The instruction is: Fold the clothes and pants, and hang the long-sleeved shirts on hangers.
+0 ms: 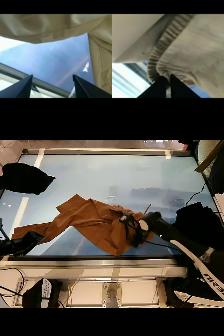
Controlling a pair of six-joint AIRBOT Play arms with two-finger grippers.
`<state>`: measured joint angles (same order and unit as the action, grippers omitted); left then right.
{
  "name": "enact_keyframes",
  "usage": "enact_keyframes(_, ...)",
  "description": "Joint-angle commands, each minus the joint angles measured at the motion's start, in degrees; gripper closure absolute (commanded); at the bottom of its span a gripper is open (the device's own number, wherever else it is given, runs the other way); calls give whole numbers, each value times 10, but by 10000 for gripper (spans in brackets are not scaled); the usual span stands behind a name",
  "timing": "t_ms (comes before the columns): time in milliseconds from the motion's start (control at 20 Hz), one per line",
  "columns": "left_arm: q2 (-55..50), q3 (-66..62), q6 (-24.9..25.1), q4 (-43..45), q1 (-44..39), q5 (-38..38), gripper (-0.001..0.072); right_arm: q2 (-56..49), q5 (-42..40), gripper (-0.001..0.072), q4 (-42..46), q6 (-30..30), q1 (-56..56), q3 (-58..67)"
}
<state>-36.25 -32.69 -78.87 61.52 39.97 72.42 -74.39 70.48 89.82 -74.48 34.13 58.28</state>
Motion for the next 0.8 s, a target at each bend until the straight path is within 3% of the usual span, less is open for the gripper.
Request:
enact_keyframes(0, 0, 0, 0, 0, 0, -40, 159, 32, 2, 677, 14, 2, -2, 146)
enact_keyframes(150, -2, 0, 0, 3, 2, -88, 158, 24, -46, 678, 11, 2, -22, 288)
enact_keyframes(300, -19, 0, -7, 43, 20, -119, 159, 23, -14, 678, 10, -55, -126, 363)
enact_keyframes(550, -57, 0, -7, 45, 68, -149, 159, 25, 117, 677, 0, -89, -375, 360)
enact_keyframes(750, -69, 0, -7, 45, 75, -150, 159, 25, 164, 675, -40, -90, -504, 292)
